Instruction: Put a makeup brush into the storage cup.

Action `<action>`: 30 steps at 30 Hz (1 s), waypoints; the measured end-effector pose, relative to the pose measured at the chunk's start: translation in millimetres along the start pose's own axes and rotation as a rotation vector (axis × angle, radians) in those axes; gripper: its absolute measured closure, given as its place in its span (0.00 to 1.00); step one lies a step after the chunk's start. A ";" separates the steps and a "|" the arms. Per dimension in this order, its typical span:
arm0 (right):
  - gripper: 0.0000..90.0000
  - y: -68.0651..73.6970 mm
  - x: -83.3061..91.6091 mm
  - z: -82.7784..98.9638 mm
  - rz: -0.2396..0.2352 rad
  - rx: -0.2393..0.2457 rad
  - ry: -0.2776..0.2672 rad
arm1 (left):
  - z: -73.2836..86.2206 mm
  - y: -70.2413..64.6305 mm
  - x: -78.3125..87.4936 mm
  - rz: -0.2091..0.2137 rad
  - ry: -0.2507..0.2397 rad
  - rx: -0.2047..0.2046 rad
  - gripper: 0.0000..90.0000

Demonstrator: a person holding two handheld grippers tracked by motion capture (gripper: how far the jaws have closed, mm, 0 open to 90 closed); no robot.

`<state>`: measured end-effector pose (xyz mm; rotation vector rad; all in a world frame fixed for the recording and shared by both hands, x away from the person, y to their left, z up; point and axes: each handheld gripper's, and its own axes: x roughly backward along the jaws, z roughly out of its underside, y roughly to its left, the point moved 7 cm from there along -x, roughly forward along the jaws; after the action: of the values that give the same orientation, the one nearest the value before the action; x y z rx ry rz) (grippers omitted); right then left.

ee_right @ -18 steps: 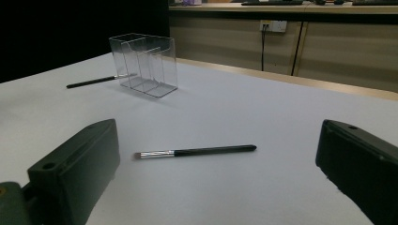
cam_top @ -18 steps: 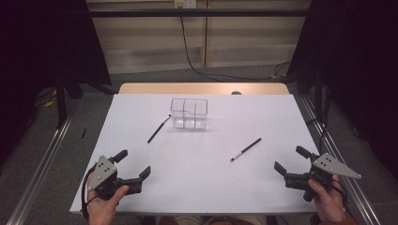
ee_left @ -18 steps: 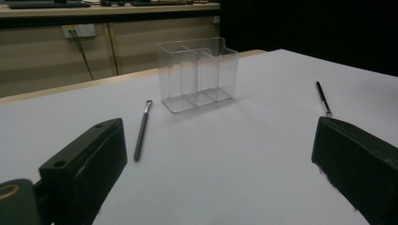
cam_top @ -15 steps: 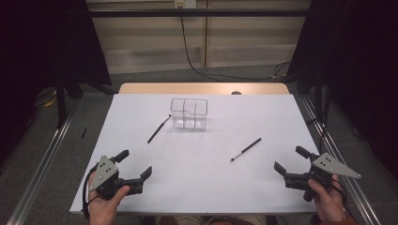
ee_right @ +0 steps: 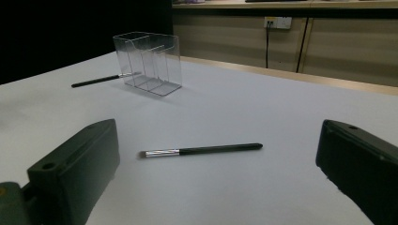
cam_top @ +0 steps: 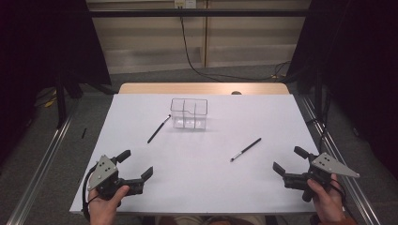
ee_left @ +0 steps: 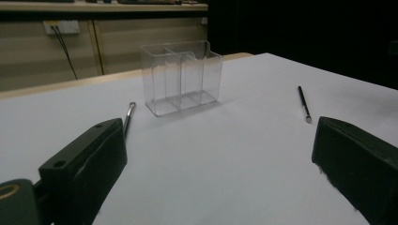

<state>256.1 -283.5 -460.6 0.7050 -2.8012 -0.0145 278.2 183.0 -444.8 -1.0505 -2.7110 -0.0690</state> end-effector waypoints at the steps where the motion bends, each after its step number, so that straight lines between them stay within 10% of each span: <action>1: 0.00 1.1 -0.3 -1.1 -0.002 -0.007 -0.008 | -0.7 -1.4 -0.9 0.014 -0.004 0.010 0.03; 30: 0.00 4.9 -2.6 -1.1 -0.023 -0.008 -0.004 | -18.7 28.2 -45.0 0.008 0.083 -0.006 0.03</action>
<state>256.3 -277.9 -459.8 0.7363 -2.7948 -0.0313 333.0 171.8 -438.2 -1.0362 -2.6344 -0.1173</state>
